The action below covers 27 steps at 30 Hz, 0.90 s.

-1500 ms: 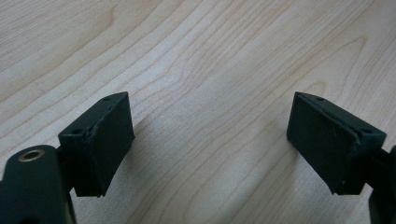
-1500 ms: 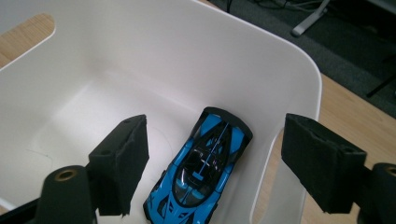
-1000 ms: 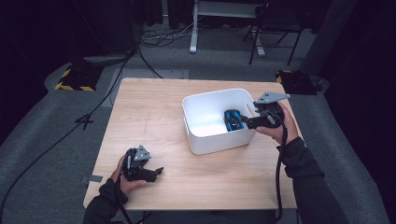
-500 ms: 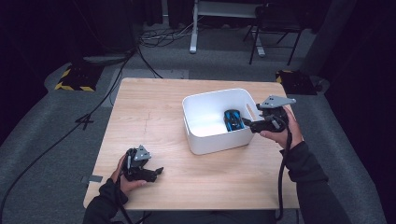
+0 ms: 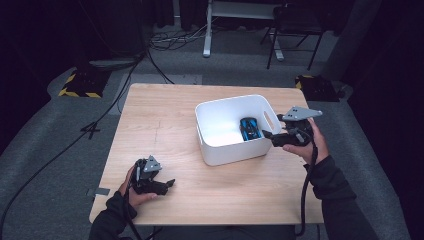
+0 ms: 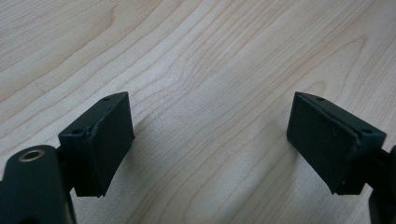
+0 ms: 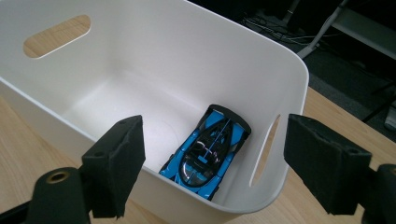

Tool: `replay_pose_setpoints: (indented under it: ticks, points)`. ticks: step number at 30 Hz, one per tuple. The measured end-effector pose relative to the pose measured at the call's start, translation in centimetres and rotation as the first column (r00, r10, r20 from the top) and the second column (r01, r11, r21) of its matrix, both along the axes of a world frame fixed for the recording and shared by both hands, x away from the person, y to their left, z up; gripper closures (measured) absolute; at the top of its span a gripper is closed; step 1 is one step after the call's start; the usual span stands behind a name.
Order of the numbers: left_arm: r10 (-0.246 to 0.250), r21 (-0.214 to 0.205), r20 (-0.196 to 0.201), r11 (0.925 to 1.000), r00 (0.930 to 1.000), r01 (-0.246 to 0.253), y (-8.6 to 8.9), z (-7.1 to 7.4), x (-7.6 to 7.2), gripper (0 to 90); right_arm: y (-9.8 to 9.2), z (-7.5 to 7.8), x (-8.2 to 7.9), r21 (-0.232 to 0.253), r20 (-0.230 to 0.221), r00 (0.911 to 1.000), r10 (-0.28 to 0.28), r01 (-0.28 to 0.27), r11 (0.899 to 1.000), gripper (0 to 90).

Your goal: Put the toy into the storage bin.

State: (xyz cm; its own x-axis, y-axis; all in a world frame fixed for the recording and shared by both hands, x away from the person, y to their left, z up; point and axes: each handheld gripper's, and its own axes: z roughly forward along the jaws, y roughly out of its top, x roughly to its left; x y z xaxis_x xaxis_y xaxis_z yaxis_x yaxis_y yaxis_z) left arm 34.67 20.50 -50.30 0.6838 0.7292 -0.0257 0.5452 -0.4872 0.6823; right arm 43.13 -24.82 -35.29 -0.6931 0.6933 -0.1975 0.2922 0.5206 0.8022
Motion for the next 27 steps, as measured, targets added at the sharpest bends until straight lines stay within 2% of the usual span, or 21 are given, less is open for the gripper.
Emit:
replay_pose_setpoints:
  ticks: [8,27]
  points:
    - [0.000,0.000,0.000,1.0000,1.0000,0.000,0.0,0.0,0.0,15.0,-0.3,-0.4,-0.6,-0.033,-0.001,1.0000,0.006,-0.006,0.999,21.0]
    - [0.000,0.000,0.000,1.0000,1.0000,0.000,0.0,0.0,0.0,15.0,-1.5,-1.4,-2.4,-0.042,0.019,0.9998,0.007,-0.006,0.999,20.9]
